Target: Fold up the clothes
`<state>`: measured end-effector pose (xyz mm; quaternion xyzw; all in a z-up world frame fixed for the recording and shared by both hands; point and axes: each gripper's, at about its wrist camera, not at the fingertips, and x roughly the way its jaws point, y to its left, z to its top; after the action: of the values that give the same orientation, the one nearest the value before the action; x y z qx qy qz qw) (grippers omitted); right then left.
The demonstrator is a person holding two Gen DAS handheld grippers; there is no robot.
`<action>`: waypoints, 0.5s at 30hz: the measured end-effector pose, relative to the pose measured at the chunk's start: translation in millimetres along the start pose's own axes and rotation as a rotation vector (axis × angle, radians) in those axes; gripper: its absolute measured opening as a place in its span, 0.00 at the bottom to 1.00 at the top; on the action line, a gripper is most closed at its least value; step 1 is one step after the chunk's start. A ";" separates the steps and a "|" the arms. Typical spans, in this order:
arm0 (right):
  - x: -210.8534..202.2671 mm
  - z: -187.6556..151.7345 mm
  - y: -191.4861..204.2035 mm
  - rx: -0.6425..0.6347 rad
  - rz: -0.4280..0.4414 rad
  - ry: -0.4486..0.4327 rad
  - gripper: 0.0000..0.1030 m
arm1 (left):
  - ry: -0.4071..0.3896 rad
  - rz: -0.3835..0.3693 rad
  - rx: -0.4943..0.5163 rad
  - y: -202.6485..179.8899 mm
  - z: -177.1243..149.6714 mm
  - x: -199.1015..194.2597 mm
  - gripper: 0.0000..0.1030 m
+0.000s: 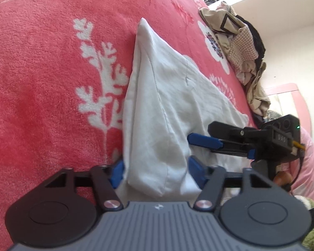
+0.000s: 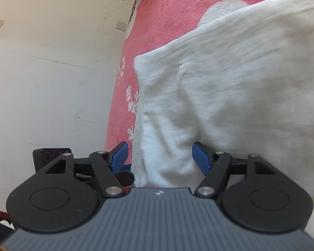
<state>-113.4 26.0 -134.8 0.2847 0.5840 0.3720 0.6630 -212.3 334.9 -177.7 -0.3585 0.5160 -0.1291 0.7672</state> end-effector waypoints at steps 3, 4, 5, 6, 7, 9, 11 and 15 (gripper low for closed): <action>2.1 2.7 2.8 -0.009 -0.014 0.002 0.66 | 0.001 0.047 0.016 -5.0 -1.6 0.0 0.22; 3.4 3.8 4.3 -0.016 -0.021 0.003 0.66 | 0.004 0.066 0.024 -7.2 -2.1 0.3 0.16; 4.8 4.9 5.9 -0.023 -0.028 0.005 0.66 | 0.004 0.089 0.036 -10.4 -2.7 0.5 0.09; 6.7 6.8 8.4 -0.036 -0.039 0.008 0.66 | -0.001 0.105 0.058 -15.4 -3.7 0.2 0.07; 9.3 8.9 11.6 -0.051 -0.049 0.011 0.66 | -0.006 0.120 0.080 -20.4 -4.7 -0.1 0.06; 14.3 13.9 19.9 -0.089 -0.080 0.012 0.66 | -0.013 0.136 0.141 -32.7 -6.4 -0.1 0.05; 20.3 19.1 30.1 -0.142 -0.111 0.010 0.68 | -0.013 0.150 0.195 -42.9 -9.0 -0.1 0.04; 39.6 27.6 55.5 -0.275 -0.193 0.022 0.73 | -0.014 0.168 0.261 -56.7 -13.3 2.0 0.04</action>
<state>-93.5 91.4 -107.7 0.1298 0.5595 0.3860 0.7219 -213.4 287.9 -143.2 -0.2122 0.5177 -0.1277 0.8190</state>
